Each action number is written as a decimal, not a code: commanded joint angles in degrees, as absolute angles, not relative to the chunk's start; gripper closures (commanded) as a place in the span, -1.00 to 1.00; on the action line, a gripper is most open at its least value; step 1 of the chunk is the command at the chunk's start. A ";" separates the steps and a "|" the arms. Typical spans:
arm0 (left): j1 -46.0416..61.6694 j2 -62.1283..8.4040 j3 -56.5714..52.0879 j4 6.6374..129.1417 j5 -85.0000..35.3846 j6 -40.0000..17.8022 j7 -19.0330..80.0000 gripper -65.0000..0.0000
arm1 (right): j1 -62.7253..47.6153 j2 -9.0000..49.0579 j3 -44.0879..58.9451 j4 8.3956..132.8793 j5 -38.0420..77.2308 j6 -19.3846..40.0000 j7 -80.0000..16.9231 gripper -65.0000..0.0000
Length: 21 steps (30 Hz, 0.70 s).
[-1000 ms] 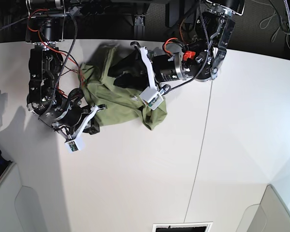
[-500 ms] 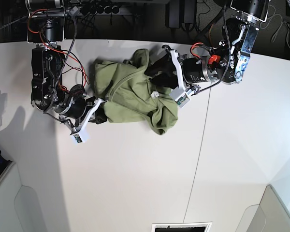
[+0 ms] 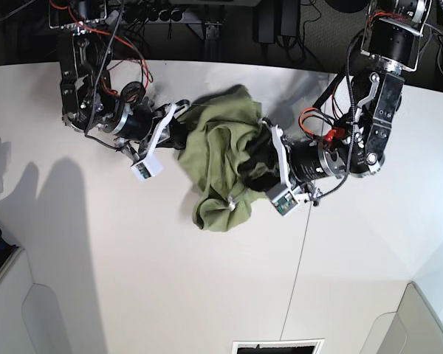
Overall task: Layout the t-shirt on the table in an organized manner, then fold the t-shirt properly
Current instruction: 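Press and tuck the shirt bundle with both grippers into a compact pile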
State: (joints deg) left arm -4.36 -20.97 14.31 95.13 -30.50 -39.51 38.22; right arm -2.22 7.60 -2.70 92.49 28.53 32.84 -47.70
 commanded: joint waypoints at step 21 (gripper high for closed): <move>-14.59 -29.89 18.68 96.60 -29.12 -36.16 37.32 0.22 | -6.83 7.68 -2.85 104.64 30.35 32.80 -44.82 1.00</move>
State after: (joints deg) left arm -13.19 -29.54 19.11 95.33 -28.47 -36.40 38.44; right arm -7.81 7.62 -2.98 103.31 29.30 32.64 -46.46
